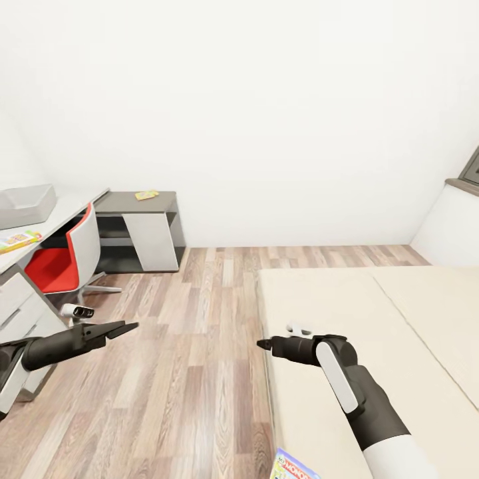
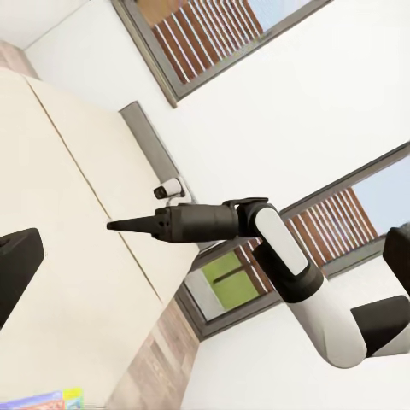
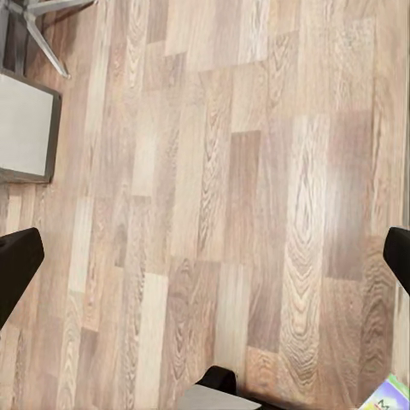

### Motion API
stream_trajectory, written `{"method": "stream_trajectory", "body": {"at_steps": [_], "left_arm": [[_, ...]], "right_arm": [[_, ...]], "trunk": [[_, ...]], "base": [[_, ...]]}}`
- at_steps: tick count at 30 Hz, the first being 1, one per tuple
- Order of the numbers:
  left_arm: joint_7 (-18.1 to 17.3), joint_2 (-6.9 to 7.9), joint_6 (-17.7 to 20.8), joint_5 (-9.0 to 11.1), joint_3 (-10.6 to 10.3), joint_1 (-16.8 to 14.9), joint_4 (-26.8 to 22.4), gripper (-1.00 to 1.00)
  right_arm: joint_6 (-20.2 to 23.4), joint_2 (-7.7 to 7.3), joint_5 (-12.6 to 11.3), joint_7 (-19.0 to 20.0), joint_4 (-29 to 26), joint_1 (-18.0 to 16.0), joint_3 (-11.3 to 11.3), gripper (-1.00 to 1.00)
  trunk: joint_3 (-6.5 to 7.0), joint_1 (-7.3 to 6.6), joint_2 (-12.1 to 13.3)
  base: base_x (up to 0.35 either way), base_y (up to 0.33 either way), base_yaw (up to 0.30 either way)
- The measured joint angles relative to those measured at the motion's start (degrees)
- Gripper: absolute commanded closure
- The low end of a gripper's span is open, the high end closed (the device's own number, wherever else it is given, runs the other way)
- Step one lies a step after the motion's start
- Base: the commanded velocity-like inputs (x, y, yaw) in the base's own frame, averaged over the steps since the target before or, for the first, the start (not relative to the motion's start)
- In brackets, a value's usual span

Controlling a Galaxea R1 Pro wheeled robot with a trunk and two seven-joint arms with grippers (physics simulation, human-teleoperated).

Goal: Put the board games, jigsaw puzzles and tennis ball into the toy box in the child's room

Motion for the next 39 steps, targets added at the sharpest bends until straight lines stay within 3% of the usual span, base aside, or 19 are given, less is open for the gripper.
{"method": "stream_trajectory", "body": {"at_steps": [39], "left_arm": [[0.0,0.00,0.0,0.0,0.0,0.0,0.0,-1.00]], "right_arm": [[0.0,0.00,0.1,0.0,0.1,0.0,0.1,-1.00]], "trunk": [[0.00,0.00,0.0]], "base": [[0.000,0.288,0.000]]}}
